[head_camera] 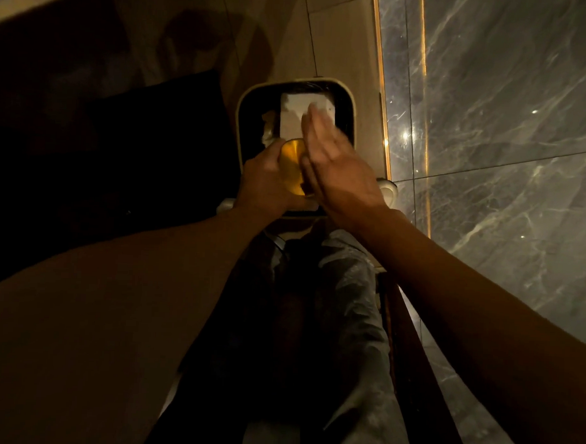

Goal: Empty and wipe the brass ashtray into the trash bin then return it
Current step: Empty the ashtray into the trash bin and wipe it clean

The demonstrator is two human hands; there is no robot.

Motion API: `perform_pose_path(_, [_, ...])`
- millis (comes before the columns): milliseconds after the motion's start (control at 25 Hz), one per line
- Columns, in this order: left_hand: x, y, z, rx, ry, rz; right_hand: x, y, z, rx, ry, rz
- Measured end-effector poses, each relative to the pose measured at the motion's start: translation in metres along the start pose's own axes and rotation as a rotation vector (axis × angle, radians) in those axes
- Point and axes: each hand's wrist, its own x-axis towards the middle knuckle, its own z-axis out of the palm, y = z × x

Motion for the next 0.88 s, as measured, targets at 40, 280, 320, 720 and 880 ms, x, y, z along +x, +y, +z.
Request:
perform_pose_path(40, [0.001,0.001,0.001,0.015,-0.005,-0.010,-0.002,0.000,0.002,0.007,-0.083,-0.021])
perform_pose_path(280, [0.007,0.001,0.006,0.084,-0.051,0.039,-0.002,0.006,0.008,0.005,-0.084,-0.023])
perform_pose_path(320, [0.006,0.002,0.009,0.083,-0.040,0.037,-0.004,0.007,0.009,0.002,-0.116,-0.041])
perform_pose_path(720, [0.014,0.001,0.006,0.054,0.005,0.009,0.005,-0.008,-0.014,0.043,0.213,-0.046])
perform_pose_path(880, [0.018,0.000,-0.003,0.089,-0.034,0.087,-0.001,0.004,-0.001,-0.032,-0.206,-0.036])
